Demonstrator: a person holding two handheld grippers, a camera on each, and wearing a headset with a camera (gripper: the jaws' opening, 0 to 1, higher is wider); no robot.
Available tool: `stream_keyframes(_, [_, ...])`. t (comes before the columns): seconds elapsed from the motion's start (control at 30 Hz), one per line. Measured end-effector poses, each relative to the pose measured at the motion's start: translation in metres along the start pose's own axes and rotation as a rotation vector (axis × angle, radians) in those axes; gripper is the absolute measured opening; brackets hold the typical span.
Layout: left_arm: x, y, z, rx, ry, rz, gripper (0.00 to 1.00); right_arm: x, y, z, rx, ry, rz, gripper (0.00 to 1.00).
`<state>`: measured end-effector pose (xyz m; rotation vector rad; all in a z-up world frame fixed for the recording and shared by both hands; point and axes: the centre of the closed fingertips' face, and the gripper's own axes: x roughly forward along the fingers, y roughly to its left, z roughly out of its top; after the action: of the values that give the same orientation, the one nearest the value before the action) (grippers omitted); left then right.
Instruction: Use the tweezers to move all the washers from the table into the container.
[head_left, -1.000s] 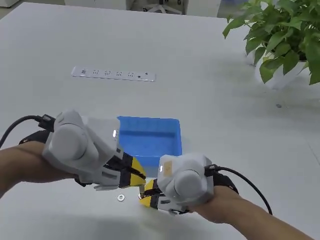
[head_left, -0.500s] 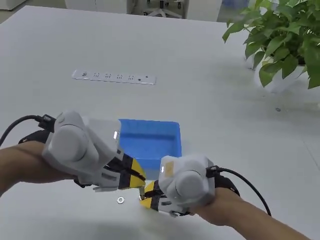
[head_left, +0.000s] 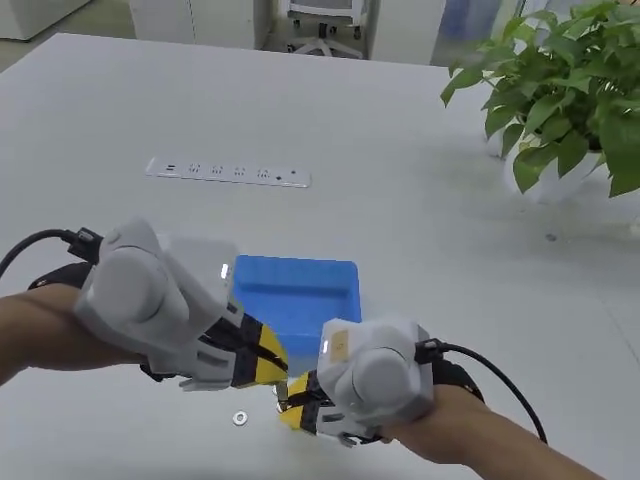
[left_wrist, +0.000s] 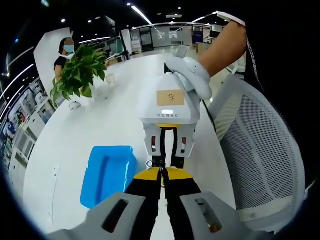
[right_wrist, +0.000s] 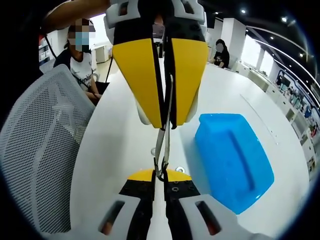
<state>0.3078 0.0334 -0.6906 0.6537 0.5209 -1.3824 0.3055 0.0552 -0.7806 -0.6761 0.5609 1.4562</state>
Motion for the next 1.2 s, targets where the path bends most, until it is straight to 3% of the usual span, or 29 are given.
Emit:
stream_keyframes(0.43, [-0.017, 0.014, 0.018, 0.030, 0.001, 0.016, 0.06, -0.014, -0.019, 0.017, -0.014, -0.013, -0.028, 0.07])
stream_keyframes(0.77, [-0.022, 0.031, 0.029, 0.063, 0.008, 0.018, 0.06, -0.024, -0.039, 0.025, -0.010, -0.031, -0.057, 0.07])
stream_keyframes(1.2, [-0.023, 0.058, 0.035, 0.091, 0.011, 0.032, 0.06, -0.030, -0.069, 0.028, -0.013, -0.036, -0.089, 0.07])
